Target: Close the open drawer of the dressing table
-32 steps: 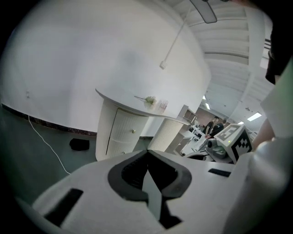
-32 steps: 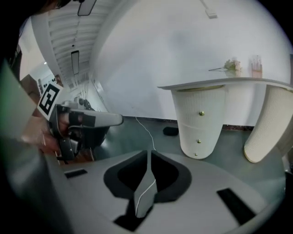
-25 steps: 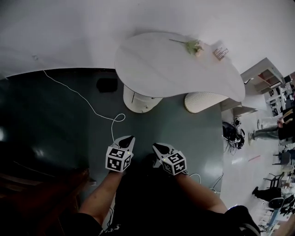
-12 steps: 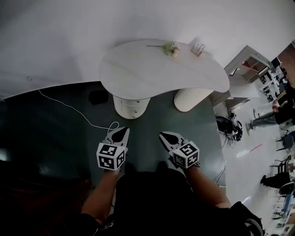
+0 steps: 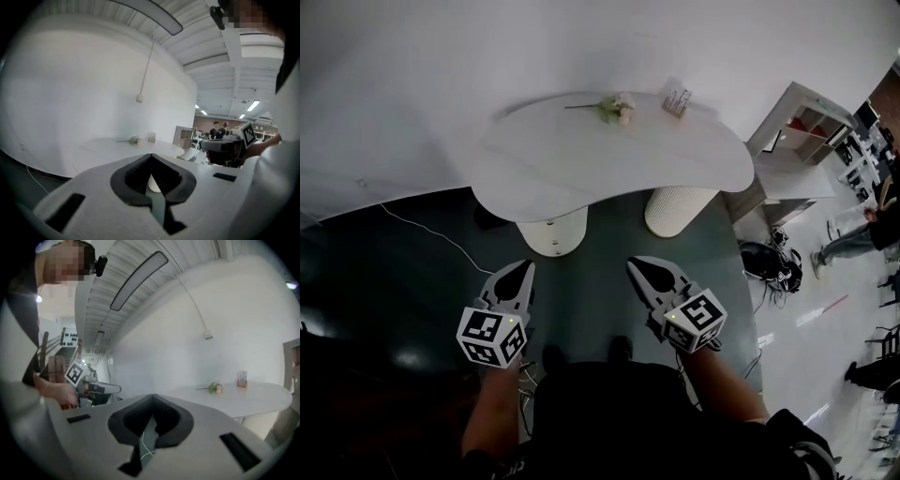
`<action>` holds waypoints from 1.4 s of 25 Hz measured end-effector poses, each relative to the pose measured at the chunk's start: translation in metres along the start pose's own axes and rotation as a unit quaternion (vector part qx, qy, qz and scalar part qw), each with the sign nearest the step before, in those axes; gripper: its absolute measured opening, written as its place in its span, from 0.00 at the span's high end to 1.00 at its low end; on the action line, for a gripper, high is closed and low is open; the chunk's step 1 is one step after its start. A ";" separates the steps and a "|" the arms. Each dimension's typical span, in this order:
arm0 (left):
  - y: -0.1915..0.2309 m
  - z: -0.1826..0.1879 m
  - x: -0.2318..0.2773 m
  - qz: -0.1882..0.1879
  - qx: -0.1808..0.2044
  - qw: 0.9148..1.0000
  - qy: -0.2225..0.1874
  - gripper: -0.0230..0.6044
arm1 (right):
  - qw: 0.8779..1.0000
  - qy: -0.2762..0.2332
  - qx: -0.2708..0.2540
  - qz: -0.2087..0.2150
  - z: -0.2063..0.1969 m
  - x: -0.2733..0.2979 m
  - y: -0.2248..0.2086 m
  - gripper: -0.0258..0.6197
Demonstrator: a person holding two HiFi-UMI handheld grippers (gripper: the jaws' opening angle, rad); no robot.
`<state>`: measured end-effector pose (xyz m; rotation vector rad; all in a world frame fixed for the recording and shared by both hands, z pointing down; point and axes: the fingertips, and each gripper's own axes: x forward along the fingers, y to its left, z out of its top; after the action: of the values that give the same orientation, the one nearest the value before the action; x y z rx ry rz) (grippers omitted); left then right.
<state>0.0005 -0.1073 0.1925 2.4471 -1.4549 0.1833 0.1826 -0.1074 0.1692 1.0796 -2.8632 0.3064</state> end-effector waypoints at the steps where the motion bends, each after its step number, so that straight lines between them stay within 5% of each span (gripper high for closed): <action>1: -0.013 0.005 0.006 0.001 0.007 1.000 -0.004 0.95 | 1.000 -0.013 0.003 0.005 0.009 -0.010 -0.010 0.96; 13: -0.070 0.036 0.043 0.036 0.034 0.998 -0.036 0.95 | 0.998 -0.057 -0.017 0.003 0.061 -0.062 -0.089 0.96; 20: -0.050 0.055 0.029 0.043 0.049 0.997 -0.051 0.95 | 0.996 -0.072 -0.054 0.017 0.080 -0.036 -0.057 0.96; 35: -0.008 0.051 0.003 0.046 0.037 0.997 -0.049 0.95 | 0.998 -0.062 -0.016 0.024 0.060 -0.009 -0.015 0.96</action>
<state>0.0070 -0.1221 0.1436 2.4811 -1.6334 0.1408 0.2002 -0.1255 0.1116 1.0628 -2.9951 0.2033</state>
